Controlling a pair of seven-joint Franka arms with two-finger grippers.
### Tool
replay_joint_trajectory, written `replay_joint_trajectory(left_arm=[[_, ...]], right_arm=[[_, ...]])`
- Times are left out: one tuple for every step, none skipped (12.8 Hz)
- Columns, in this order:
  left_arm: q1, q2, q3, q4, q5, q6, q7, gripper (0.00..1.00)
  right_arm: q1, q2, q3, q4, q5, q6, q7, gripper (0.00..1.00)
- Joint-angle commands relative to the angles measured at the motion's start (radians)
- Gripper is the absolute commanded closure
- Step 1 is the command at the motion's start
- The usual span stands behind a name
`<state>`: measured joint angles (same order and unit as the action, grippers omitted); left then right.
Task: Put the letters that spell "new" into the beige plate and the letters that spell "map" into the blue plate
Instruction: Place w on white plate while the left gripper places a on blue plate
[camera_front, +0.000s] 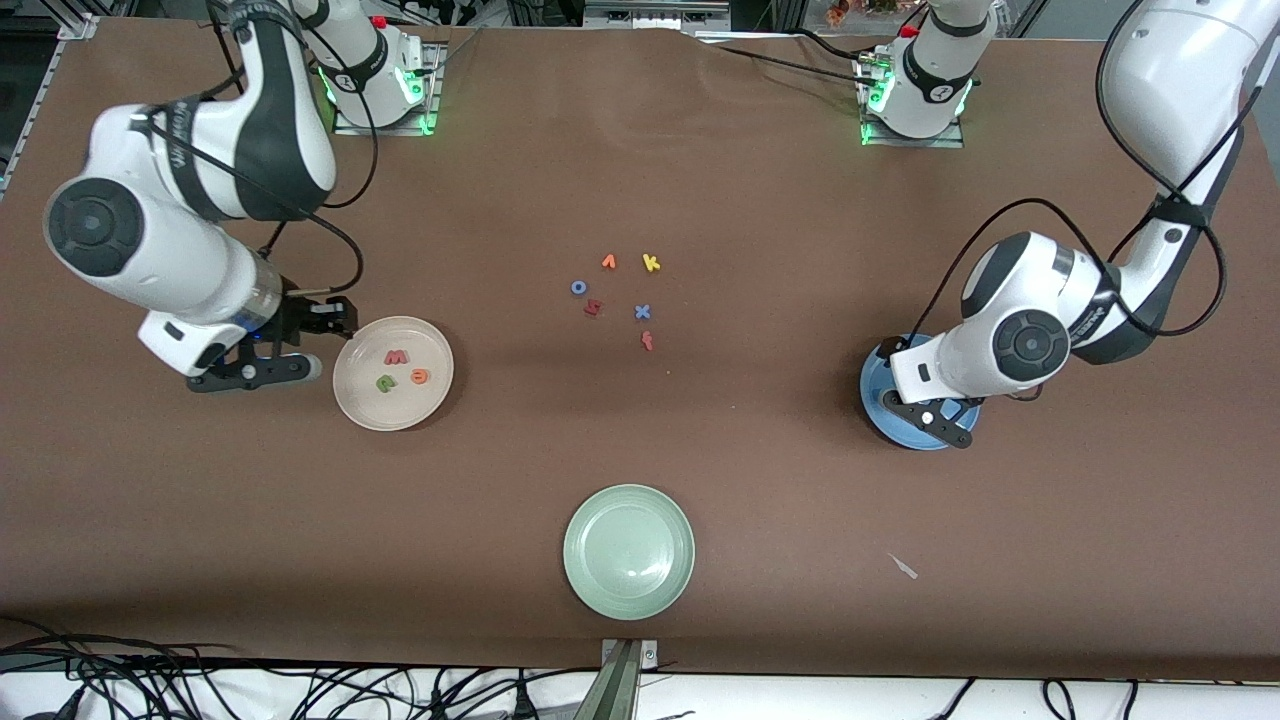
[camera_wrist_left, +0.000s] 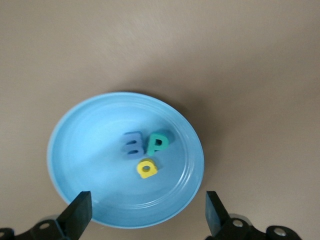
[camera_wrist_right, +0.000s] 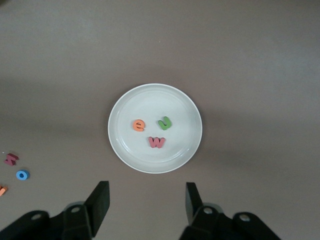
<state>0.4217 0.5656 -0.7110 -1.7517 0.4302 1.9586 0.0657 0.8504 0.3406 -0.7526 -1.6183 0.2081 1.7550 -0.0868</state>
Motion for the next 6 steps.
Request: replay_joint_trajectory(left_arm=[[0.000, -0.038, -0.014, 0.064, -0.004, -0.075, 0.006, 0.00], [-0.003, -0.038, -0.016, 0.080, -0.005, -0.084, 0.008, 0.00], [0.002, -0.036, -0.015, 0.080, -0.005, -0.084, 0.012, 0.00], [0.012, -0.036, -0.013, 0.081, -0.005, -0.084, 0.019, 0.00], [0.011, -0.036, -0.013, 0.081, -0.004, -0.084, 0.017, 0.00], [0.011, -0.036, -0.013, 0.081, -0.001, -0.084, 0.017, 0.00]], right_arm=[[0.004, -0.008, -0.011, 0.035, -0.007, -0.049, -0.024, 0.29], [0.004, -0.023, -0.008, 0.037, -0.015, -0.049, -0.022, 0.28], [-0.004, -0.040, -0.002, 0.037, -0.016, -0.051, -0.022, 0.25], [-0.031, -0.061, 0.013, 0.035, -0.021, -0.055, -0.022, 0.25], [-0.080, -0.063, 0.036, 0.040, -0.021, -0.077, -0.027, 0.25], [-0.133, -0.063, 0.079, 0.081, -0.021, -0.109, -0.040, 0.25]])
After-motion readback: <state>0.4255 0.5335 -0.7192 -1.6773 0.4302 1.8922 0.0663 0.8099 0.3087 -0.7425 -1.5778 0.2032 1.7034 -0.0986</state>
